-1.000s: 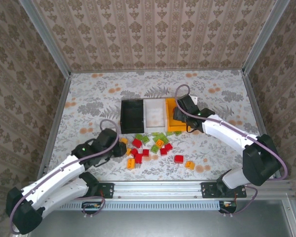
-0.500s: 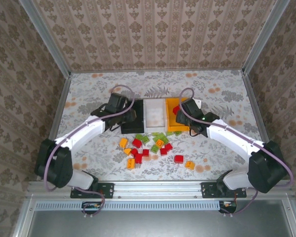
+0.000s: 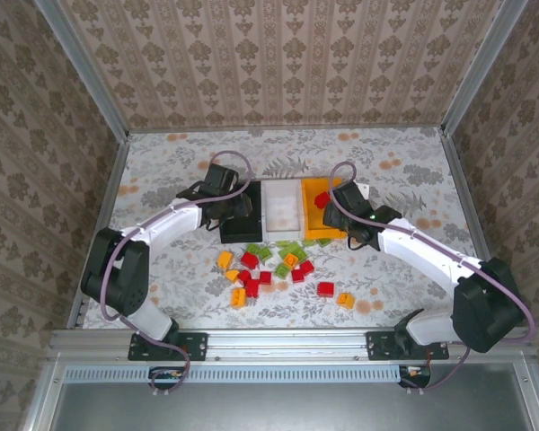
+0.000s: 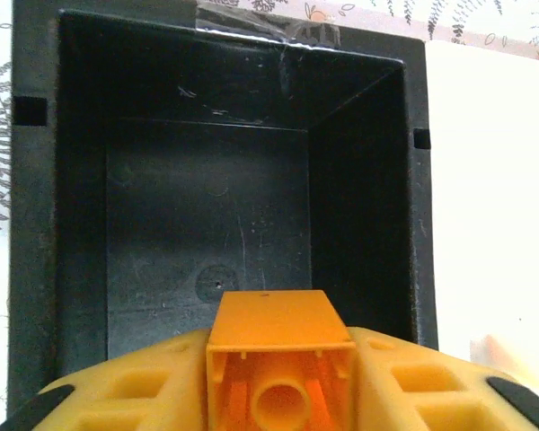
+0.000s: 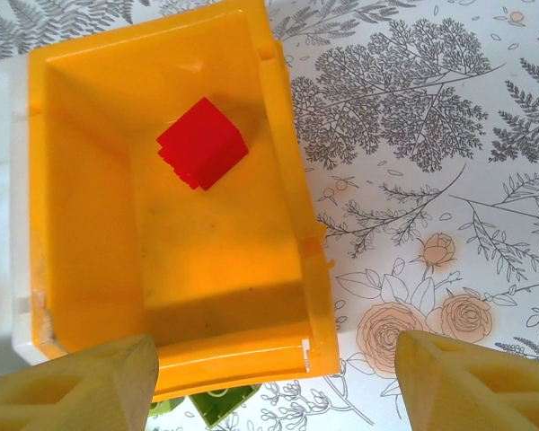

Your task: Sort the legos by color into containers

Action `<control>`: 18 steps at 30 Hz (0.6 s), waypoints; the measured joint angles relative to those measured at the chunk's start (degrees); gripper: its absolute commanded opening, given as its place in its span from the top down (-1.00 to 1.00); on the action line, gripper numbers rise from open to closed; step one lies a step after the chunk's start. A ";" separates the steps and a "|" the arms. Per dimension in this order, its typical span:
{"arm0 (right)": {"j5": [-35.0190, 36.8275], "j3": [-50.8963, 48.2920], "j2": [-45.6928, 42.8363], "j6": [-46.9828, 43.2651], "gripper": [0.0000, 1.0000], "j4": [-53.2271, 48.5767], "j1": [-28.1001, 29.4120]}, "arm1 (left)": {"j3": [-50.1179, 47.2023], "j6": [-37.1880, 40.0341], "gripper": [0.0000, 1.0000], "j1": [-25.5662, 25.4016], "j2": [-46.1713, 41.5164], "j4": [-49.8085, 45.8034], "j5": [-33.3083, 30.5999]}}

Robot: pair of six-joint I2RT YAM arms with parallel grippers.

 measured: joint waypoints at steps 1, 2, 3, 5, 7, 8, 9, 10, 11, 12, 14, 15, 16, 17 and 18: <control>-0.02 0.00 0.31 0.00 -0.44 0.00 0.00 | 0.26 0.07 -0.05 0.00 0.07 0.07 0.28; -0.07 0.00 0.50 -0.02 -0.44 0.00 -0.02 | 0.31 0.11 -0.14 0.00 0.04 0.39 0.55; -0.37 0.00 0.59 -0.07 -0.44 0.00 -0.04 | 0.35 0.09 -0.25 -0.02 -0.20 0.72 0.76; -1.31 0.00 0.59 -0.44 -0.45 0.04 -0.04 | 0.26 0.02 -0.41 -0.04 -1.18 0.92 1.20; -2.62 0.00 0.59 -1.51 -0.46 0.02 0.35 | -0.50 -0.35 -0.60 -0.33 -4.11 1.18 1.33; -3.02 0.00 0.57 -1.86 -0.46 0.04 0.70 | -1.11 -0.33 -0.75 -0.48 -6.01 1.31 1.44; -3.50 0.00 0.44 -2.56 -0.46 0.07 1.42 | -2.03 -0.44 -0.90 -0.81 -8.74 1.33 1.42; -4.20 -0.04 0.26 -3.21 -0.46 0.11 2.47 | -3.23 -0.85 -0.99 -1.27 -11.89 1.62 1.36; -4.98 -0.20 0.02 -3.82 -0.47 0.33 3.76 | -4.24 -0.79 -1.00 -1.75 -14.43 1.79 1.40; -5.79 -0.55 -0.28 -4.68 -0.47 0.76 5.66 | -5.57 -1.01 -1.00 -2.43 -17.44 2.03 1.25; -7.37 -1.57 -0.72 -6.19 -0.43 1.73 10.21 | -8.59 -1.14 -1.00 -3.80 -22.97 2.43 0.85; -8.39 -2.08 -0.79 -6.97 -0.41 2.14 12.74 | -10.32 -1.29 -1.00 -4.48 -25.55 2.40 0.66; -9.62 -2.54 -0.76 -7.61 -0.39 2.78 15.08 | -12.35 -1.57 -1.00 -5.01 -28.28 2.21 0.33; -10.64 -2.75 -0.63 -8.11 -0.36 3.34 16.87 | -14.01 -1.86 -1.00 -5.27 -30.42 1.86 0.07; -11.78 -2.89 -0.28 -8.76 -0.32 4.24 18.71 | -16.06 -2.12 -1.00 -5.29 -33.00 1.18 -0.35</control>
